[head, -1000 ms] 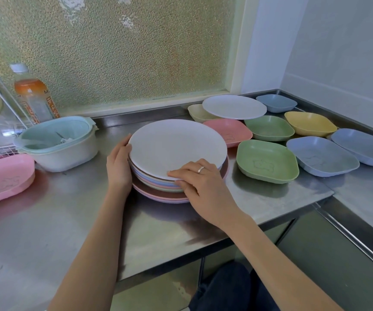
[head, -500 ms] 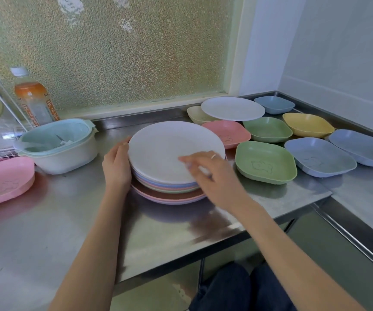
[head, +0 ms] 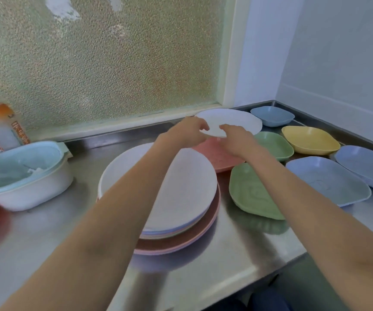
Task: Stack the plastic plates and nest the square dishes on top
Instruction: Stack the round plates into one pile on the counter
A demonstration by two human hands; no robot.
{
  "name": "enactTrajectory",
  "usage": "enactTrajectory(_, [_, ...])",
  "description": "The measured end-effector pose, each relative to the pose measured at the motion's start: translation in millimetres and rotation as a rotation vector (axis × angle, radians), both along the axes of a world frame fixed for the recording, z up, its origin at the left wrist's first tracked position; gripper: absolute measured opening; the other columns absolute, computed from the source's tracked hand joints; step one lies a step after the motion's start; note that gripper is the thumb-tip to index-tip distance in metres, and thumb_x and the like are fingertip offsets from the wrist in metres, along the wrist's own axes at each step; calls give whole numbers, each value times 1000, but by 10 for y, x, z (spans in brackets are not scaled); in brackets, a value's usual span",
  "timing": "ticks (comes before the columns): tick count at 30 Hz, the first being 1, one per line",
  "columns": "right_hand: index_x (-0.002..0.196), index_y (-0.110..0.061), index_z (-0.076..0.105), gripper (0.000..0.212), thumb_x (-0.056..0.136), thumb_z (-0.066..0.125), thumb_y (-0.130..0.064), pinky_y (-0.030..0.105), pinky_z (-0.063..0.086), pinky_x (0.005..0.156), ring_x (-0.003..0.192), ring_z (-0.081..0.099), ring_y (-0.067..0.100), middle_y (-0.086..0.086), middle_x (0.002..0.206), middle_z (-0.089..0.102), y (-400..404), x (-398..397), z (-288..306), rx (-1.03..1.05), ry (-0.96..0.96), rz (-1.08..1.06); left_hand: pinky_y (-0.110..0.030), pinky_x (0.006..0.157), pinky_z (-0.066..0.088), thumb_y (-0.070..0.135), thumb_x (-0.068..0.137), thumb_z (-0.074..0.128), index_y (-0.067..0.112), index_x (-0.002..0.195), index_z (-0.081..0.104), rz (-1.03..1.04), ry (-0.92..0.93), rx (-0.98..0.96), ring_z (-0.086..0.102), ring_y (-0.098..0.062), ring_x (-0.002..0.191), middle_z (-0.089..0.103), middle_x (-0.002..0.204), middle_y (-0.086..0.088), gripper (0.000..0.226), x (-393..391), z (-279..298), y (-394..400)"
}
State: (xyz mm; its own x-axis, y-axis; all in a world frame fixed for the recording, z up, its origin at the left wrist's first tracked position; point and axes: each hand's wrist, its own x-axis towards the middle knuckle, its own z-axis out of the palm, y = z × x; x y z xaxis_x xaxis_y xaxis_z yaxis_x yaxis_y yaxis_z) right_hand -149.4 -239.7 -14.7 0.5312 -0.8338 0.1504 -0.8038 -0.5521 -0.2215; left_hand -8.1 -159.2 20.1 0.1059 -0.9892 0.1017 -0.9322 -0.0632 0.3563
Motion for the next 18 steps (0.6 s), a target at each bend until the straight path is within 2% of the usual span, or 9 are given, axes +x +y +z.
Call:
enactTrajectory(2, [138, -16, 41, 43, 96, 43, -24, 42, 36, 101, 126, 44, 30, 9, 140, 49, -127, 34, -59, 45, 41, 20, -36, 104, 37, 13, 84, 52, 17, 133, 49, 24, -68, 64, 45, -23, 127, 49, 139, -3, 49, 44, -115, -229])
enactTrajectory(6, [119, -15, 57, 36, 90, 39, -5, 38, 40, 90, 113, 52, 31, 11, 124, 58, -231, -8, -114, -51, 21, 31, -30, 107, 29, 7, 84, 55, 16, 137, 44, 36, -78, 85, 40, -22, 131, 43, 145, -4, 55, 62, -267, -489])
enactTrajectory(9, [101, -11, 58, 26, 86, 39, -1, 34, 34, 72, 95, 54, 32, 13, 105, 61, -240, -48, -117, -163, -58, 30, -28, 102, 32, 8, 83, 58, 19, 130, 52, 39, -61, 34, 43, -20, 128, 48, 141, -2, 49, 28, -315, -595])
enactTrajectory(12, [93, -8, 54, 17, 84, 41, 0, 33, 27, 63, 83, 54, 33, 16, 90, 63, -208, -108, -105, -330, -103, 51, -32, 93, 40, 5, 79, 56, 17, 117, 59, 60, -18, -47, 52, -25, 116, 58, 126, -7, 40, -25, -301, -580])
enactTrajectory(14, [84, -12, 46, 14, 81, 43, 2, 34, 22, 60, 74, 54, 34, 16, 79, 62, -165, -147, -60, -424, -172, 43, -31, 77, 47, 0, 75, 53, 17, 110, 59, 87, 155, -136, 58, -24, 95, 59, 119, -11, 38, -48, -227, -517])
enactTrajectory(16, [77, -12, 44, 18, 75, 47, 6, 34, 18, 59, 62, 49, 32, 15, 65, 56, -59, -163, -1, -479, -257, 64, -24, 56, 42, -4, 72, 49, 18, 110, 60, 138, 447, -212, 55, -19, 72, 57, 118, -11, 45, -38, -129, -408])
enactTrajectory(18, [72, -8, 51, 17, 66, 55, 7, 32, 20, 58, 53, 46, 30, 12, 53, 51, 141, -173, 57, -539, -341, 117, -22, 57, 38, 1, 67, 47, 21, 115, 58, 236, 792, -286, 57, -23, 87, 52, 117, -10, 54, 42, -10, -244])
